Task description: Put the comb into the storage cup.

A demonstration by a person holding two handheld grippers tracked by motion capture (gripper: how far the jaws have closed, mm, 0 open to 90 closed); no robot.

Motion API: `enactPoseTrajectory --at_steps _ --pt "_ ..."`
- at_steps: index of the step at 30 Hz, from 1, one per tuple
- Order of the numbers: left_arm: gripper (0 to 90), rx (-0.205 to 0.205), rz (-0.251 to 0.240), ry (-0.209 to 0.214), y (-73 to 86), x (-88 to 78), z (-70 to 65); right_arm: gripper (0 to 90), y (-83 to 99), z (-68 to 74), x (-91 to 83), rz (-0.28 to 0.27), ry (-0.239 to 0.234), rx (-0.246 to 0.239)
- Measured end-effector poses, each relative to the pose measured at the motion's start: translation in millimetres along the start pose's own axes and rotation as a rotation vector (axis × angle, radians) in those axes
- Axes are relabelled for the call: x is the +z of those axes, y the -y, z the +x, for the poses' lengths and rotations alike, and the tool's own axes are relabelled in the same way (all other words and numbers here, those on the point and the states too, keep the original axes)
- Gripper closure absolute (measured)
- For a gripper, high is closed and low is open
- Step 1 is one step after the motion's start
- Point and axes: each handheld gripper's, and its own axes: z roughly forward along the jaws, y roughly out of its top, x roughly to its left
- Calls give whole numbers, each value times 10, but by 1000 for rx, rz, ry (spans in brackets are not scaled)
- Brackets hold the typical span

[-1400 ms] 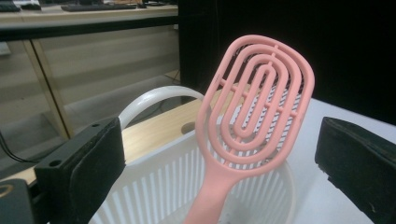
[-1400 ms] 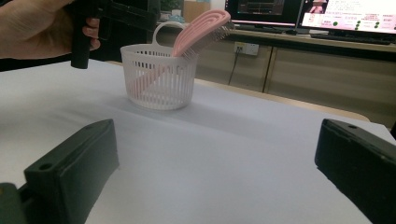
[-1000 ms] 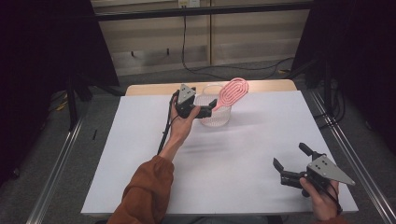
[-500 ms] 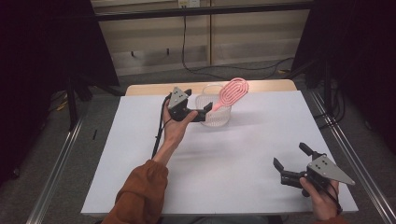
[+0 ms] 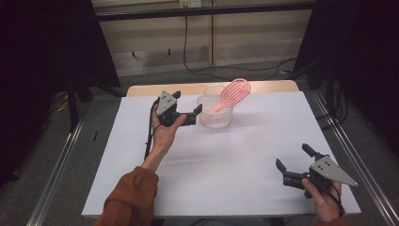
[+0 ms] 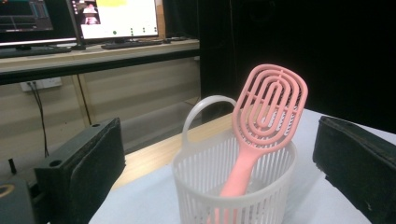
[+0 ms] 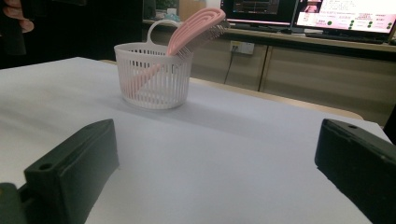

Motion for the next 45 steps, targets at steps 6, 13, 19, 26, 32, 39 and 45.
enactPoseTrajectory --at_steps 6,13,19,26,32,39,45 --pt "25 -3 -2 -25 14 -152 51 0 -2 -1 5 -2 3 -3" --pt "25 -25 -14 -36 66 -371 115 0 -1 -5 1 0 11 -3" --pt "26 -38 -11 -53 98 -536 157 0 -3 -5 1 -1 10 -4" --pt "35 -38 4 -76 195 -704 164 0 -4 -2 5 0 8 -10" --pt "35 -29 3 -103 226 -913 167 0 -3 -4 6 0 9 -7" --pt "33 -39 -9 -151 265 -1141 233 0 -4 -1 15 0 14 -8" --pt "33 -25 -19 -179 321 -1318 227 0 -4 2 15 1 16 -8"
